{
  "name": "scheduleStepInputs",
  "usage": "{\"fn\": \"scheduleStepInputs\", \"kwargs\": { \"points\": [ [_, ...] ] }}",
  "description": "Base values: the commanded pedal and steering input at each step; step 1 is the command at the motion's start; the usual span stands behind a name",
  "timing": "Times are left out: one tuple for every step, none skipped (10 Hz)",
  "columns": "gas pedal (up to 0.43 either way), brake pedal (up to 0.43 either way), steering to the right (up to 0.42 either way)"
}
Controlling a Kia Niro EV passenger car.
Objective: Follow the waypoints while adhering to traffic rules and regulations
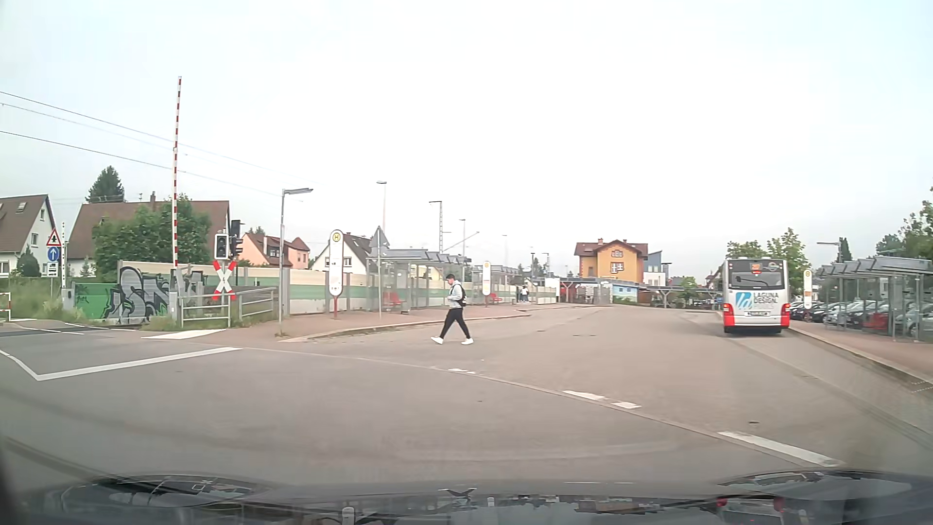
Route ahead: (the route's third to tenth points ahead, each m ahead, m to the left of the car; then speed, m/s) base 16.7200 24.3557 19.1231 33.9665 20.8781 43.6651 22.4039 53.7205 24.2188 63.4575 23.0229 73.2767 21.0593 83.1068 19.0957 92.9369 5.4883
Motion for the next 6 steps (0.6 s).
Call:
{"fn": "scheduleStepInputs", "kwargs": {
  "points": [
    [0.008, 0.0, -0.295],
    [0.028, 0.0, -0.304],
    [0.039, 0.0, -0.313],
    [0.039, 0.0, -0.322],
    [0.047, 0.0, -0.336],
    [0.047, 0.0, -0.349]
  ]
}}
